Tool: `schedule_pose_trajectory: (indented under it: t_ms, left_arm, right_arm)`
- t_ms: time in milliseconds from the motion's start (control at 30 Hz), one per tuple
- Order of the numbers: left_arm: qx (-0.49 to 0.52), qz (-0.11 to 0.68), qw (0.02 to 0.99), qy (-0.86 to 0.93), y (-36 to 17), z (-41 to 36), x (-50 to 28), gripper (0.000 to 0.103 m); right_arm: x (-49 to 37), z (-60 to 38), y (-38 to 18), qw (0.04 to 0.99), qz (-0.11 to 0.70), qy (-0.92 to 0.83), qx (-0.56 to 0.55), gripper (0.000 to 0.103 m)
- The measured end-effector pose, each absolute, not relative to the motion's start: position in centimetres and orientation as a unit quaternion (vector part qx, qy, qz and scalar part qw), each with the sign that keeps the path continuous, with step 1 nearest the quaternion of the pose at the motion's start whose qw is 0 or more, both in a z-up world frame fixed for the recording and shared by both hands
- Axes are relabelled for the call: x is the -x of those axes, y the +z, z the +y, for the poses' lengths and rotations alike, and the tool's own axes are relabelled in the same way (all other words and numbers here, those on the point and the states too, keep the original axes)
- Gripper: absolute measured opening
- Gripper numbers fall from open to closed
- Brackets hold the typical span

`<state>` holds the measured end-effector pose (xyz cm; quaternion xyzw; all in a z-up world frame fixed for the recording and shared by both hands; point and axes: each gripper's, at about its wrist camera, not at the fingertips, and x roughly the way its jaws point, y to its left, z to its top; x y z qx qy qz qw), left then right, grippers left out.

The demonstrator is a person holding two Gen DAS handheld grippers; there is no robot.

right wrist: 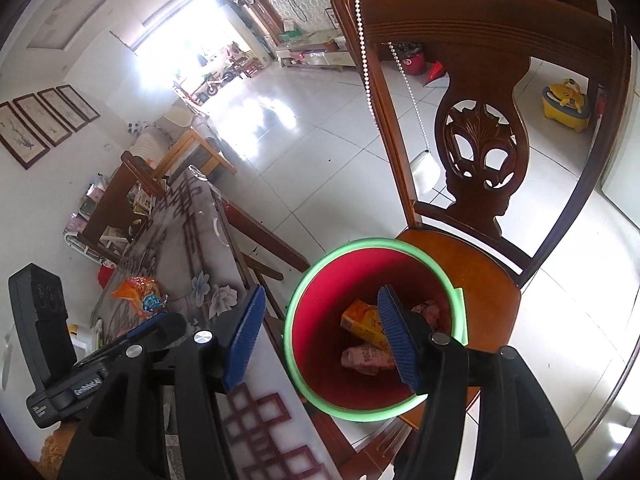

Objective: Collect trash
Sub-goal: 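Open both tools to drop the carton and paper into the bucket, then move both tools back over the table toward the trash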

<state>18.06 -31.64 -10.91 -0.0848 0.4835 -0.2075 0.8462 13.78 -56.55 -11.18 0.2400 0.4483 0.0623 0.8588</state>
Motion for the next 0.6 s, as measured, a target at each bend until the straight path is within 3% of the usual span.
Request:
schedule_pose_trajectory:
  t_ms: [300, 600]
  left_arm:
    - [0.102, 0.465, 0.863, -0.173, -9.6, -26.1, -15.2, 0.082]
    - [0.14, 0.453, 0.875, -0.096, -9.3, -15.0, -10.9, 0.082]
  right_arm:
    - [-13.5, -51.5, -10.9, 0.858, 0.457, 0.091, -0.217, 0.058]
    - [-13.1, -41.2, -11.1, 0.846, 0.481, 0.15, -0.175, 0.058]
